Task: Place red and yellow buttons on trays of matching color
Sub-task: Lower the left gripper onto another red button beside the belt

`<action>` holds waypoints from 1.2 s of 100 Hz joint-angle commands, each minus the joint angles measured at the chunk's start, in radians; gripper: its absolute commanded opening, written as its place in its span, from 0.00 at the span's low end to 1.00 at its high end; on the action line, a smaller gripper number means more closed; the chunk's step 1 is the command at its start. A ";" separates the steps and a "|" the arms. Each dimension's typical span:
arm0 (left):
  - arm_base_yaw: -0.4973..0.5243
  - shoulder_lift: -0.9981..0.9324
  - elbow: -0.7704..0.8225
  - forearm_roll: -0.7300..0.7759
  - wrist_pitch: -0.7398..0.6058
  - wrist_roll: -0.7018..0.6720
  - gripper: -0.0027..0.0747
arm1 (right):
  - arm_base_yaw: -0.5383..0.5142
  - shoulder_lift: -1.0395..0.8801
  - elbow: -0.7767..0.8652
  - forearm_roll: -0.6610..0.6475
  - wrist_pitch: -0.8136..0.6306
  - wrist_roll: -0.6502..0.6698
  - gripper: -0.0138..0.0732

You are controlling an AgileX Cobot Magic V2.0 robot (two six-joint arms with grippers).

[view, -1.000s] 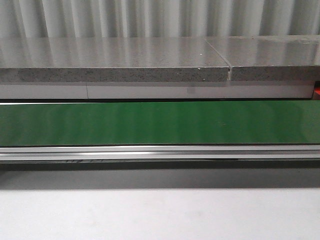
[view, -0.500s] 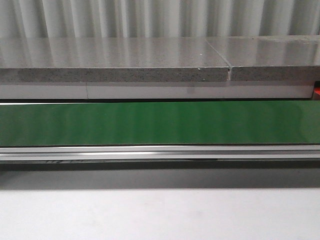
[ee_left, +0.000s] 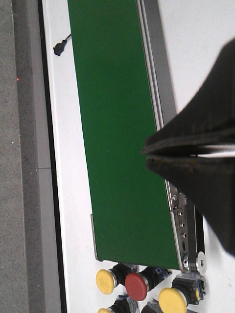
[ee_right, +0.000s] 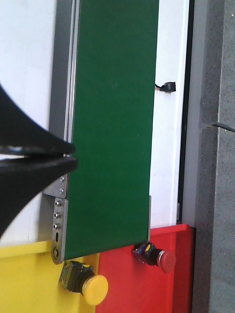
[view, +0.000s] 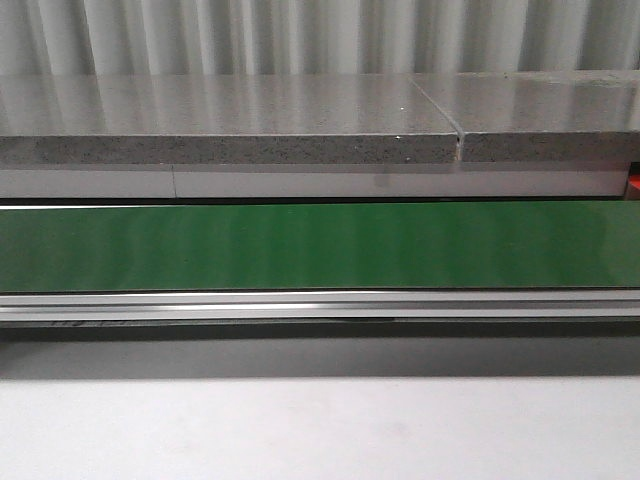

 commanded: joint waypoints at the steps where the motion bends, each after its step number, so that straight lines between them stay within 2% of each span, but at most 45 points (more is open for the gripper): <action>1: -0.009 0.068 -0.060 0.004 -0.073 -0.010 0.01 | 0.004 0.008 -0.023 0.013 -0.083 -0.010 0.04; 12: -0.002 0.160 -0.119 0.025 -0.046 -0.018 0.01 | 0.004 0.008 -0.023 0.013 -0.082 -0.010 0.04; 28: 0.038 0.306 -0.229 0.149 0.046 -0.167 0.01 | 0.004 0.008 -0.023 0.013 -0.081 -0.010 0.04; 42: 0.111 0.384 -0.282 0.184 0.017 -0.173 0.05 | 0.004 0.008 -0.023 0.013 -0.080 -0.010 0.04; 51: 0.165 0.416 -0.291 0.186 0.003 -0.173 0.20 | 0.004 0.008 -0.023 0.013 -0.080 -0.010 0.04; 63: 0.241 0.477 -0.295 0.189 0.001 -0.173 0.54 | 0.004 0.008 -0.023 0.013 -0.080 -0.010 0.04; 64: 0.249 0.481 -0.294 0.189 0.001 -0.173 0.60 | 0.004 0.008 -0.023 0.013 -0.080 -0.010 0.04; 73: 0.304 0.534 -0.306 0.184 0.001 -0.173 0.73 | 0.004 0.008 -0.023 0.013 -0.080 -0.010 0.04; 96: 0.447 0.676 -0.377 0.126 0.115 -0.173 0.68 | 0.004 0.008 -0.023 0.013 -0.079 -0.010 0.04; 120: 0.563 0.840 -0.448 0.064 0.182 -0.171 0.68 | 0.004 0.008 -0.023 0.013 -0.077 -0.010 0.04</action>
